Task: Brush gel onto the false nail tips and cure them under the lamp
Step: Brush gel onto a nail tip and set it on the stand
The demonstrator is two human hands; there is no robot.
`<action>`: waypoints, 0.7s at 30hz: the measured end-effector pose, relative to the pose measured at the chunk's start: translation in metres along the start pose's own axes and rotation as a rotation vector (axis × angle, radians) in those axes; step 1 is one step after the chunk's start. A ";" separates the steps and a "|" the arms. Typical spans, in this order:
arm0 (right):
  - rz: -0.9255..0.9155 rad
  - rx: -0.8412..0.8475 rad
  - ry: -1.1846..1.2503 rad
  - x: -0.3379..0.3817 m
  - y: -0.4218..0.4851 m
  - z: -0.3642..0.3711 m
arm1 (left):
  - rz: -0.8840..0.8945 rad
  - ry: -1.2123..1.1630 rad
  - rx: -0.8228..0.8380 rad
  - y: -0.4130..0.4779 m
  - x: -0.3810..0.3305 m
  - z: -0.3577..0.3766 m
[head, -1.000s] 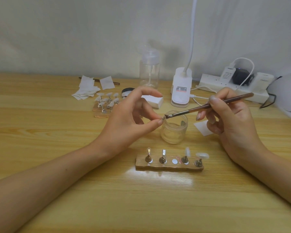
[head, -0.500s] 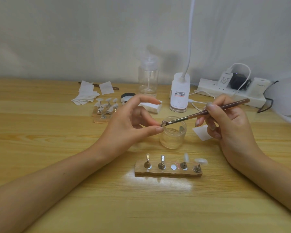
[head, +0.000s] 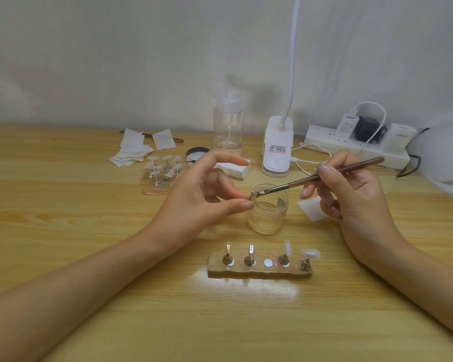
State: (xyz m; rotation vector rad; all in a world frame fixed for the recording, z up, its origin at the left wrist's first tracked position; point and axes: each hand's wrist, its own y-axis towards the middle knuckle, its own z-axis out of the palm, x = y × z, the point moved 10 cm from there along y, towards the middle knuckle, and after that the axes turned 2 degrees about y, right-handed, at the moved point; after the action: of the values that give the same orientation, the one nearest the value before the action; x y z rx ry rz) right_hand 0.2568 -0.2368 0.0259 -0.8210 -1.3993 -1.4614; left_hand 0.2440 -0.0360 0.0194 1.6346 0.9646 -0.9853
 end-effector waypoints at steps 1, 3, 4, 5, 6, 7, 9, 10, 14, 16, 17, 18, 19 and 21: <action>0.002 -0.004 -0.007 0.000 0.000 0.000 | 0.001 -0.002 0.000 0.000 0.000 0.000; 0.003 -0.022 -0.004 0.000 0.000 -0.003 | 0.005 0.002 0.001 0.000 0.000 0.000; -0.002 -0.033 0.007 0.000 0.000 -0.005 | 0.009 0.008 0.003 0.000 0.000 0.000; -0.011 -0.039 0.020 0.002 0.000 -0.006 | 0.012 0.014 0.003 0.001 0.000 0.000; -0.022 -0.035 0.030 0.003 0.001 -0.005 | 0.014 0.019 0.003 0.001 0.000 0.000; -0.030 -0.022 0.037 0.004 0.001 -0.004 | 0.015 0.022 0.002 0.001 0.000 0.000; -0.034 0.012 0.034 0.005 0.000 0.001 | 0.019 0.027 0.001 0.001 0.001 0.000; -0.032 0.022 0.026 0.005 0.000 0.002 | 0.020 0.028 0.002 0.001 0.001 0.000; 0.000 -0.011 -0.003 0.001 -0.001 -0.002 | 0.017 0.022 0.007 0.001 0.002 0.001; 0.016 -0.028 -0.007 -0.001 0.000 -0.004 | 0.017 0.023 0.008 0.001 0.002 0.000; 0.019 -0.034 0.000 -0.002 0.000 -0.005 | 0.017 0.023 0.008 0.001 0.002 0.000; 0.019 -0.039 0.014 -0.002 0.001 -0.006 | 0.018 0.024 0.008 0.001 0.001 0.000; 0.014 -0.039 0.032 -0.001 0.001 -0.006 | 0.018 0.024 0.008 0.001 0.001 0.000; 0.001 -0.024 0.055 0.001 0.002 -0.005 | 0.018 0.028 0.006 0.001 0.001 0.000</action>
State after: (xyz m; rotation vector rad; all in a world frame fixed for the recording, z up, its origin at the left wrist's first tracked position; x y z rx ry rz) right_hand 0.2585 -0.2415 0.0267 -0.7904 -1.3433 -1.4915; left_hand 0.2452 -0.0362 0.0190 1.6633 0.9650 -0.9554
